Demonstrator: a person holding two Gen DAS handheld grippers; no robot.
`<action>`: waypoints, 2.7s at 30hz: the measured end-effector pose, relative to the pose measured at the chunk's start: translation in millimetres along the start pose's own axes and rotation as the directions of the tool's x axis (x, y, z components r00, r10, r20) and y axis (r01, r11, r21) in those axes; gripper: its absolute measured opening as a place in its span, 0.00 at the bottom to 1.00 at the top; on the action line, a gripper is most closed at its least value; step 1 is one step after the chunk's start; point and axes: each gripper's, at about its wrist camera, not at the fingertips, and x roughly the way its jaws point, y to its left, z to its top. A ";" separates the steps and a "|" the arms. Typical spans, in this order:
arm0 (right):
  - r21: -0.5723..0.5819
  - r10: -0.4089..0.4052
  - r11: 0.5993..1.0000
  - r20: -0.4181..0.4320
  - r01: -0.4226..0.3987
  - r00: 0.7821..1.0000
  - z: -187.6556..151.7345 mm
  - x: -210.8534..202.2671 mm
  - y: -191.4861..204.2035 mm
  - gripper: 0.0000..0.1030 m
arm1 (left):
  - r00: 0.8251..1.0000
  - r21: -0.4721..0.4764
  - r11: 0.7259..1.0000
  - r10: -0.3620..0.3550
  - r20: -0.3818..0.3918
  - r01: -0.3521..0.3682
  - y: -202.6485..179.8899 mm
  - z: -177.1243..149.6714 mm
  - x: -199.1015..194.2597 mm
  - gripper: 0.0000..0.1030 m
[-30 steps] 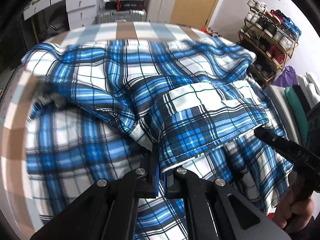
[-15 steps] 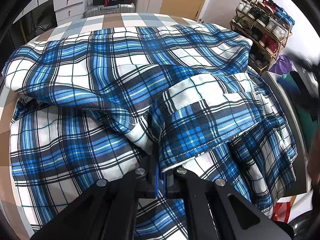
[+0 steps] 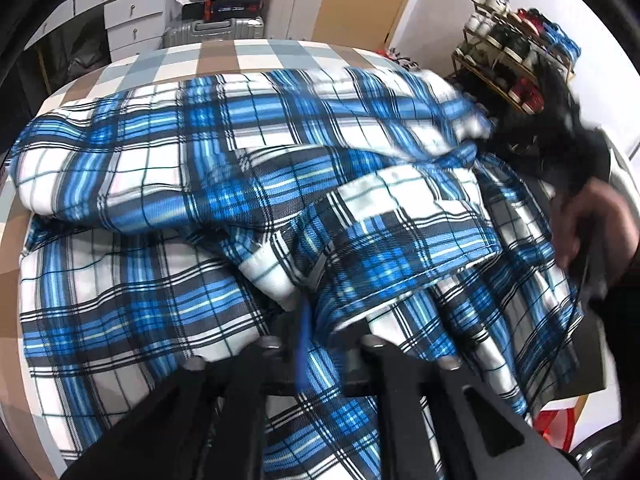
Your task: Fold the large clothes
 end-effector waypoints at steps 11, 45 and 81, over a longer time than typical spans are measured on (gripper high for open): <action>-0.011 -0.011 1.000 -0.028 0.010 1.000 -16.9 -30.5 -11.1 0.40 | 0.997 0.068 0.997 -0.048 0.066 0.043 6.3 -16.6 -40.2 0.15; -0.274 0.514 0.833 0.060 -0.481 0.855 -199.7 -99.9 116.8 0.78 | 1.000 -0.444 0.896 0.004 0.013 0.002 209.4 40.3 -22.1 0.04; -0.407 0.325 0.879 0.126 -0.249 0.937 -154.7 -121.8 128.3 0.82 | 0.987 -0.211 0.971 0.133 0.085 -0.113 168.7 55.3 -27.8 0.70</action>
